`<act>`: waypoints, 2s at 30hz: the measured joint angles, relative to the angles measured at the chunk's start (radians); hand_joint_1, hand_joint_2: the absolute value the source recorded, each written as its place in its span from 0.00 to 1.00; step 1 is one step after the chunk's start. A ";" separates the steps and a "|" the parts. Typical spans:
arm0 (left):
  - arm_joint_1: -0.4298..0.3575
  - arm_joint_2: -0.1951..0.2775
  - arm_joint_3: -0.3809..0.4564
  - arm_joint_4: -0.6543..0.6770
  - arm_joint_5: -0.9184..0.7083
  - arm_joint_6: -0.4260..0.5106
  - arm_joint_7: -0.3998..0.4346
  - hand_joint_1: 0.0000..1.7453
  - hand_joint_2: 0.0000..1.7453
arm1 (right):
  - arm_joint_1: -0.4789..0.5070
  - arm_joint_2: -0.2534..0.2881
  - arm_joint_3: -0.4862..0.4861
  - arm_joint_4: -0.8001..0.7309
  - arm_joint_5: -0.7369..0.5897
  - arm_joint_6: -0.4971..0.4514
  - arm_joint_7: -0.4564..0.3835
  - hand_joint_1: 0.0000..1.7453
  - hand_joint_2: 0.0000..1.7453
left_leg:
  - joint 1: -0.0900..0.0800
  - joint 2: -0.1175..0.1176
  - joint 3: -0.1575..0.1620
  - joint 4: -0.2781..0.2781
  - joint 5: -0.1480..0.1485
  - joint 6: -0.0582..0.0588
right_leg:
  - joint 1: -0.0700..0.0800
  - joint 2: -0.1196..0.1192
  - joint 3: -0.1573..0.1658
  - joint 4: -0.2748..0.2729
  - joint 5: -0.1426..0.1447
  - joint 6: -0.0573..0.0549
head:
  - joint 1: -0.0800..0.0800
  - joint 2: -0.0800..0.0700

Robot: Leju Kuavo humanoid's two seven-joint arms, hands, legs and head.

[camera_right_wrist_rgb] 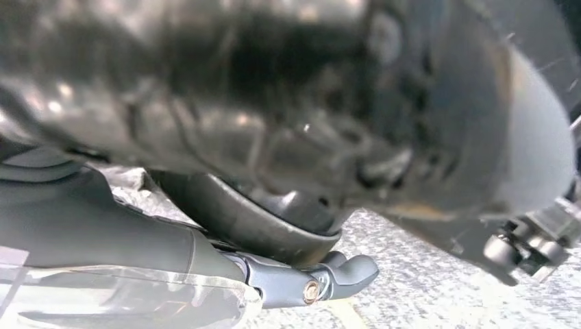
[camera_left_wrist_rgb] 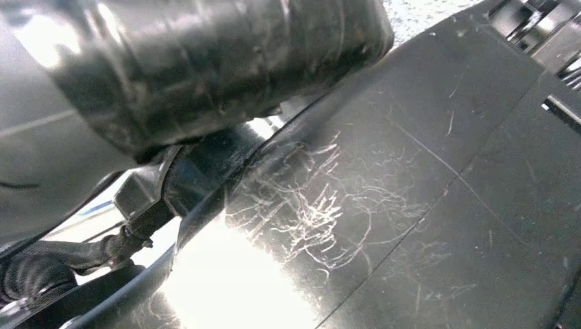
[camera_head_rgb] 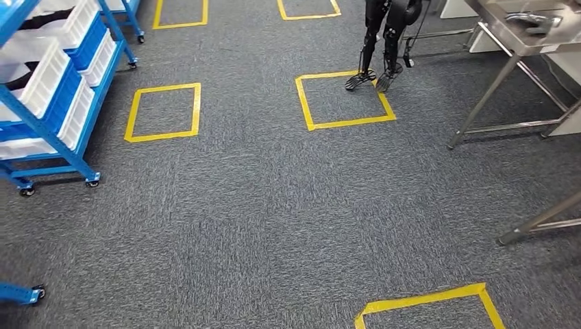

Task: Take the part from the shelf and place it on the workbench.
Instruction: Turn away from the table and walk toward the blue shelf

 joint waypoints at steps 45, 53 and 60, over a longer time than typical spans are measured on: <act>0.029 0.057 0.159 0.000 0.199 0.119 -0.003 0.00 0.00 | -0.022 -0.025 0.229 0.007 0.144 0.139 0.006 0.00 0.00 | -0.004 0.189 -0.006 -0.004 0.017 0.005 | 0.026 -0.161 0.047 -0.007 -0.037 -0.003 | 0.001 0.000; 0.029 0.058 0.167 0.000 0.199 0.119 -0.003 0.00 0.00 | -0.039 -0.023 0.242 0.000 0.145 0.140 -0.002 0.00 0.00 | 0.008 0.086 0.006 -0.018 0.026 0.025 | 0.014 -0.059 -0.071 0.261 -0.135 0.021 | 0.011 0.000; 0.030 0.061 0.177 0.000 0.199 0.119 -0.003 0.00 0.00 | -0.036 -0.016 0.255 -0.003 0.145 0.141 -0.004 0.00 0.00 | 0.012 0.001 -0.014 0.004 0.025 -0.010 | 0.002 0.003 0.021 0.014 -0.025 0.005 | 0.012 0.000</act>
